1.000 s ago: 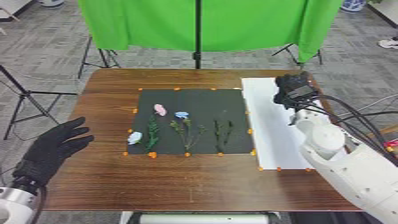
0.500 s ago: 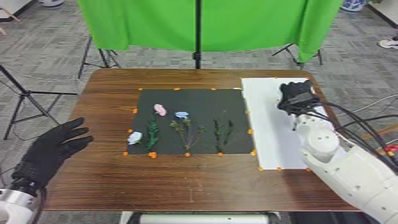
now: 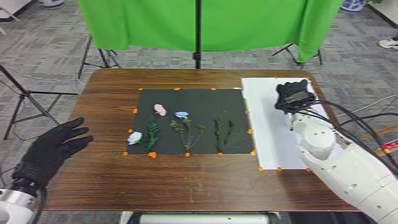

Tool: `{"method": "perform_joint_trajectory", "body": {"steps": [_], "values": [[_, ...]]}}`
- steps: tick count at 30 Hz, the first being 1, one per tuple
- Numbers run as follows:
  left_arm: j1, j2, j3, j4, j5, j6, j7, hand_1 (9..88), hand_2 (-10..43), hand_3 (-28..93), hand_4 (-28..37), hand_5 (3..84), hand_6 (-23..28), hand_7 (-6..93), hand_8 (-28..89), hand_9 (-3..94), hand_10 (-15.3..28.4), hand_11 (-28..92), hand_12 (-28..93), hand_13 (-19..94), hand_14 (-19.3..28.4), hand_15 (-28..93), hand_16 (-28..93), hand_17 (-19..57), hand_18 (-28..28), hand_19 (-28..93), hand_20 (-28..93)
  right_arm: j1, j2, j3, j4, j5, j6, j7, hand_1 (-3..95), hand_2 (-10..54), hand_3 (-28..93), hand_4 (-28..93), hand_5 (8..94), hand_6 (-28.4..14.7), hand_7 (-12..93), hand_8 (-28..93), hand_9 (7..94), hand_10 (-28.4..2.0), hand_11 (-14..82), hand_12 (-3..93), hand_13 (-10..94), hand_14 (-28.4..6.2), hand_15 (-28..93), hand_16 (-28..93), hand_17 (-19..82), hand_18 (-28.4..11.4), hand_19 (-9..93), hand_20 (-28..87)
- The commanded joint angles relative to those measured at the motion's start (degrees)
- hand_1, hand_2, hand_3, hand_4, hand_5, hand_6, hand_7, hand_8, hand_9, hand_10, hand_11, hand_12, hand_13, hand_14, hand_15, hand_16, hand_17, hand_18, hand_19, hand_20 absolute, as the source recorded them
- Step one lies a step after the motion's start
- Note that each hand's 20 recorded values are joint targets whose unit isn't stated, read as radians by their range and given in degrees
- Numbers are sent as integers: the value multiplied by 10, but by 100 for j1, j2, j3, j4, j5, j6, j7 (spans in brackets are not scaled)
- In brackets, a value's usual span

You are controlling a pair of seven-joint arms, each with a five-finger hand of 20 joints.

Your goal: Arrange flowers

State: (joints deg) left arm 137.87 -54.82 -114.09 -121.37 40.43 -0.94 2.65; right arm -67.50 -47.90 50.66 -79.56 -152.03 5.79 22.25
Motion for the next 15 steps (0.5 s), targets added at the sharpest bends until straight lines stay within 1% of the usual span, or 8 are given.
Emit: {"method": "perform_joint_trajectory", "body": {"steps": [1, 3, 4, 6, 7, 8, 10, 15], "values": [[54, -69, 16, 5, 25, -1, -52, 261, -11, 696, -268, 347, 52, 198, -97, 318, 140, 250, 158, 284, 171, 349, -22, -66, 232, 522, 2, -26, -112, 38, 52, -118, -5, -90, 360, -95, 847, -283, 517, 0, 452, -207, 578, -99, 451, 306, 592, -74, 647, 234, 268, -187, 778, 456], [15, -55, 32, 22, 26, -22, -65, 261, -11, 696, -268, 347, 53, 197, -97, 317, 140, 251, 159, 284, 171, 349, -22, -67, 232, 523, 3, 27, -113, -60, 154, -115, 210, -52, 378, -95, 813, -283, 523, 5, 462, -195, 599, -91, 440, 319, 603, -71, 648, 234, 272, -185, 778, 456], [7, -52, 35, 24, 28, -25, -73, 261, -11, 696, -268, 347, 52, 197, -97, 317, 140, 251, 159, 284, 171, 349, -22, -67, 232, 523, 3, 47, -125, -87, 225, -112, 378, -90, 395, -95, 793, -283, 526, 6, 478, -112, 621, -85, 411, 355, 611, -70, 648, 235, 278, -184, 780, 456], [3, -49, 35, 26, 29, -29, -80, 262, -11, 696, -268, 346, 52, 198, -97, 318, 140, 250, 159, 284, 172, 348, -22, -67, 232, 523, 3, 118, -158, -178, 385, -115, 733, -152, 431, -95, 758, -282, 547, 8, 524, -53, 665, -74, 348, 424, 637, -67, 642, 244, 293, -186, 786, 456], [8, -49, 32, 24, 29, -32, -82, 262, -11, 697, -268, 346, 52, 197, -97, 317, 140, 251, 159, 284, 172, 348, -22, -67, 232, 523, 3, 131, -182, -171, 414, -71, 785, -198, 454, -95, 747, -282, 577, 11, 532, -33, 713, -67, 305, 464, 661, -63, 635, 252, 305, -187, 791, 456], [3, -52, 35, 26, 32, -33, -93, 262, -12, 697, -268, 346, 52, 197, -97, 317, 140, 251, 159, 284, 172, 348, -22, -67, 232, 523, 3, 114, -177, -158, 381, -54, 748, -199, 483, -95, 749, -282, 633, 14, 521, -11, 778, -61, 261, 494, 700, -62, 625, 263, 327, -190, 802, 461], [-8, -52, 40, 33, 32, -43, -105, 261, -11, 697, -268, 346, 52, 197, -97, 318, 140, 251, 159, 284, 172, 348, -22, -67, 232, 523, 3, 80, -171, -120, 337, -83, 726, -225, 506, -95, 758, -282, 680, 14, 505, -9, 823, -54, 233, 504, 733, -62, 616, 268, 349, -194, 814, 465], [16, -50, 25, 27, 30, -52, -109, 261, -11, 696, -268, 346, 52, 198, -97, 317, 140, 251, 159, 284, 172, 351, -23, -66, 232, 523, 3, -7, -99, -105, 148, -21, 860, -230, 510, -95, 779, -282, 707, 7, 486, -12, 850, -54, 215, 505, 745, -62, 612, 277, 358, -194, 818, 467]]}}
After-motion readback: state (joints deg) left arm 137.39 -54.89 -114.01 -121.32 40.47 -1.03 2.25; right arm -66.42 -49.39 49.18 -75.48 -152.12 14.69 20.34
